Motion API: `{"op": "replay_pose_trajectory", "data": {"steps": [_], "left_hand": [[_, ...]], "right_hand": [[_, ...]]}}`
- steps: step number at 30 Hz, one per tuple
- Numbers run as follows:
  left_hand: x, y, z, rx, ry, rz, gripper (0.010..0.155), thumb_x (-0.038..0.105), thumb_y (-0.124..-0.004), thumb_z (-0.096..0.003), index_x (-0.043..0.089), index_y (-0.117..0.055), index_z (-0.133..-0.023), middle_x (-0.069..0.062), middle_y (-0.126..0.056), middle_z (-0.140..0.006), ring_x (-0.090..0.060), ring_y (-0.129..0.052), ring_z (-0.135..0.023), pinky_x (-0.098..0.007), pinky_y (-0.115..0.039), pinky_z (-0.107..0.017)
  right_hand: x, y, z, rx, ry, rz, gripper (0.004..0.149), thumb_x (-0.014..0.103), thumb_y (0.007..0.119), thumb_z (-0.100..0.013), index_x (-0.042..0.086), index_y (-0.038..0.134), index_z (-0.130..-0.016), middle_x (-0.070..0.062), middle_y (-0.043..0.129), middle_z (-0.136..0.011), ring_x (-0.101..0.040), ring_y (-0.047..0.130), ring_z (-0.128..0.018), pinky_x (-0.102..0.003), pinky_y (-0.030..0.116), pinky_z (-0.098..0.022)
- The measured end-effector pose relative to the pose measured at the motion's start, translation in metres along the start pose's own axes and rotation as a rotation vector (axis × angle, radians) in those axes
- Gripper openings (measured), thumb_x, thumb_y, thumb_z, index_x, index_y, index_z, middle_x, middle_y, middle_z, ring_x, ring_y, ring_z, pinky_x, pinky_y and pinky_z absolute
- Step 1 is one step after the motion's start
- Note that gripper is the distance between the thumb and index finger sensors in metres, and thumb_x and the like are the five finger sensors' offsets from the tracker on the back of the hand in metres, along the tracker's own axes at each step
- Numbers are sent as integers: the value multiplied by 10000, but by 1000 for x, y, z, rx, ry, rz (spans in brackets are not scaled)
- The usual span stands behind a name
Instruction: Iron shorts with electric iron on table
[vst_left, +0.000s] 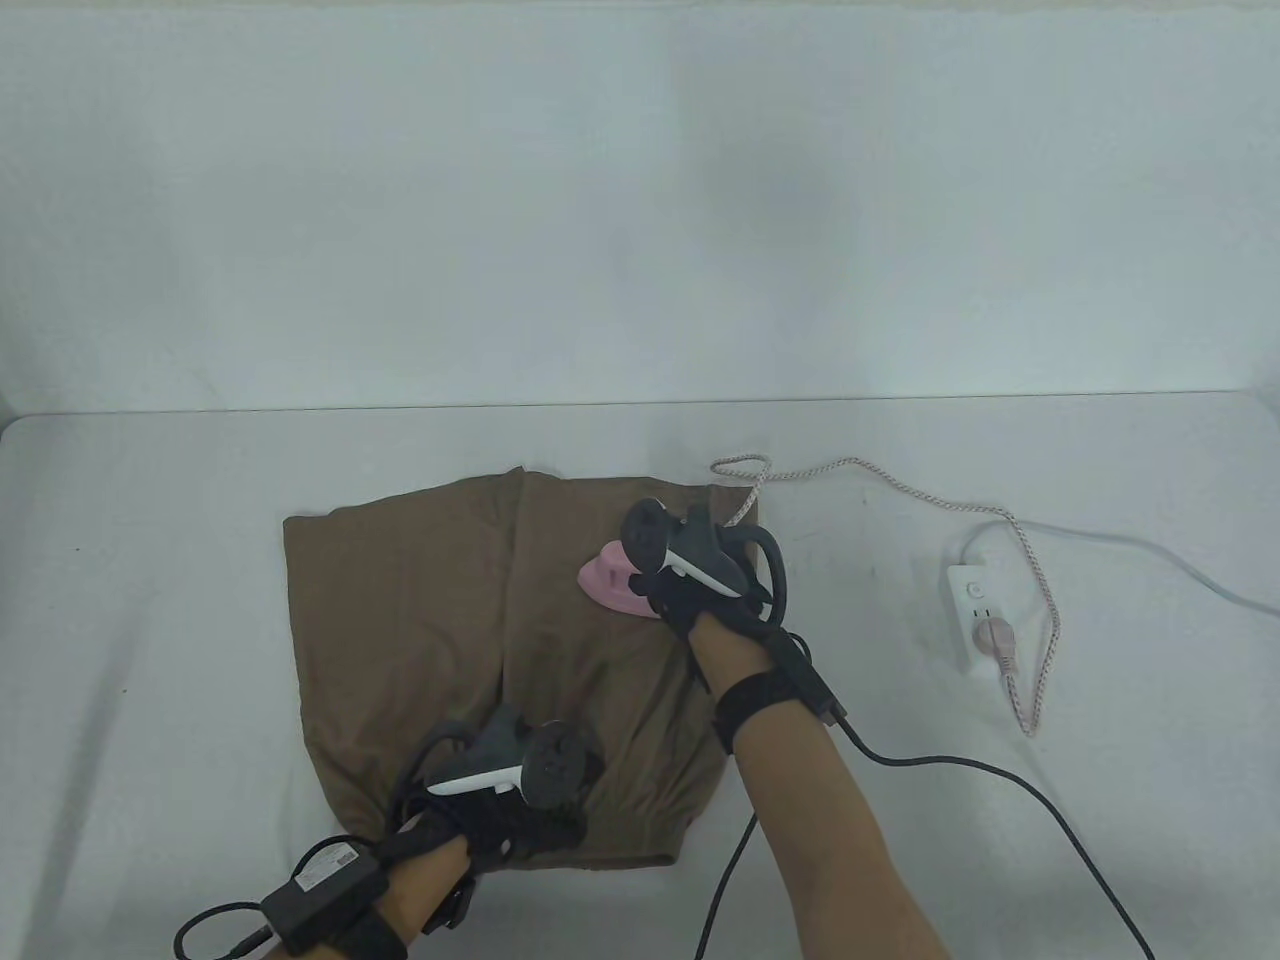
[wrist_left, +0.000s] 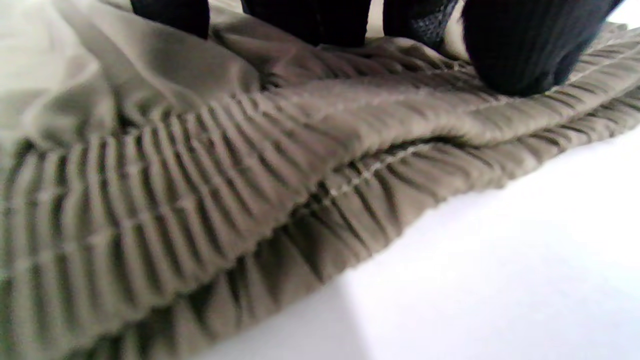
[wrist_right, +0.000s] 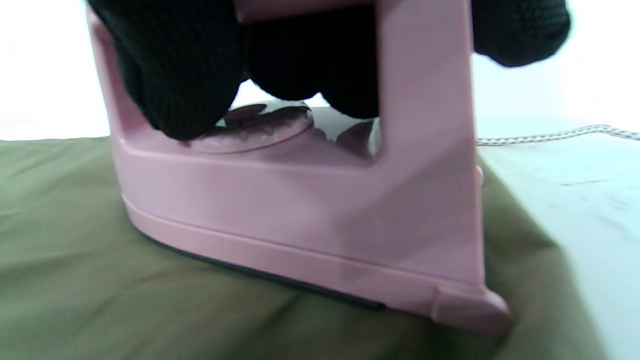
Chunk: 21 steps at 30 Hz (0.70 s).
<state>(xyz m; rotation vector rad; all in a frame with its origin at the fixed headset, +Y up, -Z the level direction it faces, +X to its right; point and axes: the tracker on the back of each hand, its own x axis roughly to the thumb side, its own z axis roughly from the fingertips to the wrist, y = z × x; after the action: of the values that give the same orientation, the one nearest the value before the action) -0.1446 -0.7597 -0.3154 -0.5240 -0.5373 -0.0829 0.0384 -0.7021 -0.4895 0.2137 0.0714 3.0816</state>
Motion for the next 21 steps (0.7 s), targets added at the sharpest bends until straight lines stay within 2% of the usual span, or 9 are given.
{"op": "replay_pose_trajectory", "data": {"steps": [6,10,16,21], "left_hand": [[0,0,0,0,0,0,744,602,-750,-482,394,-433,-1122,10,-374,-1183,-308,-485,-1063,-656,-481,-772],[0,0,0,0,0,2,744,602,-750,-482,394,-431,-1122,10,-373,-1182,-306,-484,-1063,-656,-480,-772],[0,0,0,0,-2,3,743,602,-751,-482,394,-435,-1122,9,-373,-1183,-307,-485,-1062,-656,-480,-771],[0,0,0,1,-5,3,745,602,-750,-483,390,-433,-1124,7,-371,-1183,-309,-484,-1062,-657,-479,-772]], "right_hand": [[-25,-2,5,4,62,-6,610,497,931,-425,446,682,-980,153,885,-763,-113,951,-639,-517,811,-455],[-27,-1,7,-1,70,-26,608,491,935,-424,444,687,-977,153,885,-764,-117,949,-641,-521,807,-457],[-15,0,7,-8,45,-25,607,490,937,-422,446,691,-975,153,885,-765,-118,950,-641,-522,807,-456],[9,2,2,-12,9,-50,609,490,938,-420,443,692,-975,152,886,-764,-121,951,-638,-523,807,-453]]}}
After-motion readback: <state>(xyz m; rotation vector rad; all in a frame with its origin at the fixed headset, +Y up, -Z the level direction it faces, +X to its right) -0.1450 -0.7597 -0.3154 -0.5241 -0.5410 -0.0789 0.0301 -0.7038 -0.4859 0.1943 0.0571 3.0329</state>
